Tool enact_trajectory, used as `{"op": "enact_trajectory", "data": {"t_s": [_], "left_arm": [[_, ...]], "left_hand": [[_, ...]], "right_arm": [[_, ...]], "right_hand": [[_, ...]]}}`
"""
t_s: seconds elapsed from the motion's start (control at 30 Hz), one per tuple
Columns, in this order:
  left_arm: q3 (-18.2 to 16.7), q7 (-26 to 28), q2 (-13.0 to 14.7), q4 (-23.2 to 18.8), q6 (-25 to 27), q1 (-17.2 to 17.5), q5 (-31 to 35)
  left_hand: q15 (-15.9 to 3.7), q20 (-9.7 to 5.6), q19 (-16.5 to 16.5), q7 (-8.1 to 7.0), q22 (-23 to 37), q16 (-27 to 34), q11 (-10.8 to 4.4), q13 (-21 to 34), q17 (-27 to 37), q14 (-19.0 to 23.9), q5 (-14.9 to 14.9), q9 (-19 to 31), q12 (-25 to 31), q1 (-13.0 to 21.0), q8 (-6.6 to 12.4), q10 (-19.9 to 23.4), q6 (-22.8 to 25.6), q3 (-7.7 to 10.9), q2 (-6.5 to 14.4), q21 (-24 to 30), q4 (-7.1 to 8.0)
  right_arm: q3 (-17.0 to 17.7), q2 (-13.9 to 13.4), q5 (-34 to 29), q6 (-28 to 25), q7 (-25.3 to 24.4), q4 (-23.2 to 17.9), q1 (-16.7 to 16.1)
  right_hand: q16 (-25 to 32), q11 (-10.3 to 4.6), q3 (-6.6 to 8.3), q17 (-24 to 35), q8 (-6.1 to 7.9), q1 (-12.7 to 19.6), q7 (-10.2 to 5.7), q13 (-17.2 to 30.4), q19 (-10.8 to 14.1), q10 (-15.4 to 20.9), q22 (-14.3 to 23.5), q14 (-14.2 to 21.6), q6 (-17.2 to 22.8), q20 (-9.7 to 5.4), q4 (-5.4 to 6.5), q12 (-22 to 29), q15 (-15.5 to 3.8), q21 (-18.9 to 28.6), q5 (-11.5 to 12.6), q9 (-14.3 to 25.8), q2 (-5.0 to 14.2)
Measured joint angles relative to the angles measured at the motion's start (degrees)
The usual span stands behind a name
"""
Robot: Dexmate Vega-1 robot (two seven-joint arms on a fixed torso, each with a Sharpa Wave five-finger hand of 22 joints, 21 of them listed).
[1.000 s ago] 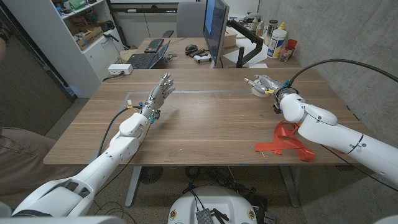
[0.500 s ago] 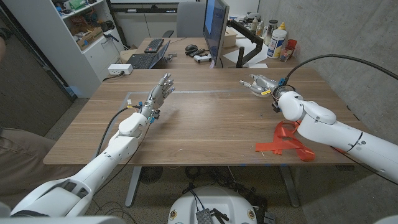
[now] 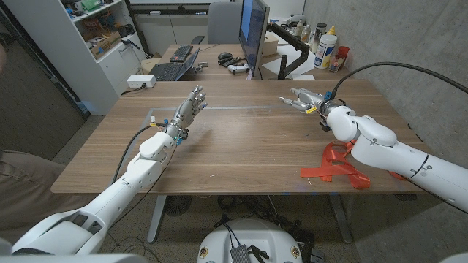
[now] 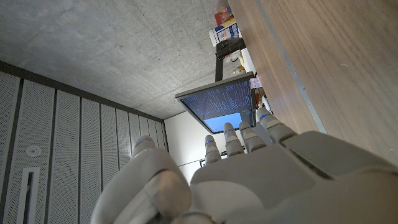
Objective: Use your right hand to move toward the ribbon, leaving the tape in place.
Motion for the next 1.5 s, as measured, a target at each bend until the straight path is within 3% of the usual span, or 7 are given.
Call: {"op": "enact_trajectory", "data": {"t_s": [0.2, 0.37, 0.9, 1.5], "left_arm": [[0.1, 0.0, 0.1, -0.5, 0.2, 0.1, 0.2], [0.2, 0.1, 0.3, -1.0, 0.5, 0.3, 0.3], [0.1, 1.8, 1.3, -4.1, 1.5, 1.8, 0.7], [-0.8, 2.7, 2.4, -7.5, 1.8, 3.9, 0.0]], "left_hand": [[0.00, 0.00, 0.0, 0.30, 0.0, 0.0, -0.22, 0.0, 0.0, 0.0, 0.0, 0.0, 0.2, 0.0, 0.40, 0.2, 0.3, 0.00, 0.0, 0.0, 0.00], [0.00, 0.00, 0.0, -0.01, 0.0, 0.0, -0.43, 0.0, 0.0, 0.0, 0.0, 0.0, 0.2, 0.0, 0.48, 0.5, 0.6, 0.00, 0.0, 0.0, 0.00], [0.00, 0.00, 0.0, 0.10, 0.0, 0.0, -0.41, 0.0, 0.0, 0.0, 0.0, 0.0, 0.2, 0.0, 0.62, 0.4, 0.7, -0.24, 0.0, 0.0, -0.23], [0.00, 0.00, 0.0, 0.09, 0.0, 0.0, -0.61, 0.0, 0.0, 0.0, 0.0, 0.0, 0.2, 0.0, 0.62, 0.6, 0.7, -0.23, 0.0, 0.0, -0.23]], "right_arm": [[0.6, -0.4, -2.0, 0.8, 0.4, -0.8, -0.9], [1.2, -0.7, -3.5, 1.6, 0.8, -1.4, -1.9], [3.6, -1.7, -6.4, 5.1, 1.1, -3.0, -4.7], [6.5, -3.4, -9.7, 4.2, 0.9, -7.9, -11.0]], "right_hand": [[0.0, 0.41, -0.34, 0.0, 0.26, -0.1, 0.15, 0.0, 1.0, 0.6, 0.0, 0.1, 0.3, -0.62, 0.05, 0.2, 0.02, 0.3, 0.0, 0.0, -0.12], [0.0, 0.85, -0.38, 0.0, 0.26, -0.4, 0.24, 0.0, 2.3, 1.0, 0.0, 0.7, 1.0, -2.37, 0.09, 0.2, -0.06, 0.3, 0.5, 0.0, -0.43], [0.0, 1.13, -0.55, 0.0, 0.26, -0.4, -0.06, 0.0, 2.3, 1.3, 0.0, 0.7, 1.3, -2.36, 0.26, 0.1, -0.06, 0.3, 1.1, 0.0, -0.43], [0.0, 1.13, -0.54, 0.0, 0.26, -0.4, -0.05, 0.0, 2.5, 1.3, 0.0, 1.0, 1.3, -2.18, 0.26, 0.1, 0.25, 0.2, 1.5, 0.0, -0.42]]}}
